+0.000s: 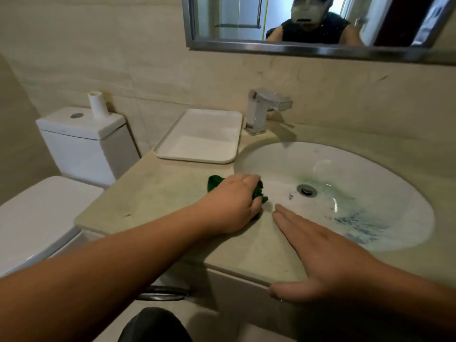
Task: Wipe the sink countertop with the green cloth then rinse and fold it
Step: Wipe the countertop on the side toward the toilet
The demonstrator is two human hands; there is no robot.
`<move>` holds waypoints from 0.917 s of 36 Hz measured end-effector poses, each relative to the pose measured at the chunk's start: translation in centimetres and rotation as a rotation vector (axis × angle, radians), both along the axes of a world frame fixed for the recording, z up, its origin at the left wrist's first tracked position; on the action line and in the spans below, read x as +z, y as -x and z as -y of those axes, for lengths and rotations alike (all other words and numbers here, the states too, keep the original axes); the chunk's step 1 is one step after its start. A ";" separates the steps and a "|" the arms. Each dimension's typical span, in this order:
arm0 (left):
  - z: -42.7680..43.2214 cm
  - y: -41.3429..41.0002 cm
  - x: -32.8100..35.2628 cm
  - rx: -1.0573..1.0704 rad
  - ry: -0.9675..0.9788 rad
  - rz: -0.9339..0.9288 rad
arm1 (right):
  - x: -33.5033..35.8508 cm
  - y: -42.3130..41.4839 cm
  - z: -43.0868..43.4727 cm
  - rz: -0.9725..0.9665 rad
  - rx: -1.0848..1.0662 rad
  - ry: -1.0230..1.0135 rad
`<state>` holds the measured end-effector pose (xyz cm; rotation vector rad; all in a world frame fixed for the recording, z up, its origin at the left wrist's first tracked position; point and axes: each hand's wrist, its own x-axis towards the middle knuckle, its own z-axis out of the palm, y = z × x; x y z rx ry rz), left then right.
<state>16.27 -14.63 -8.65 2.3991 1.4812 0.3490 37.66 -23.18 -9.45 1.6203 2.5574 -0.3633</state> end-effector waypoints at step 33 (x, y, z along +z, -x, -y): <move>-0.6 11.1 -1.0 0.199 -0.002 -0.090 | -0.5 -2.3 0.0 0.011 0.008 -0.009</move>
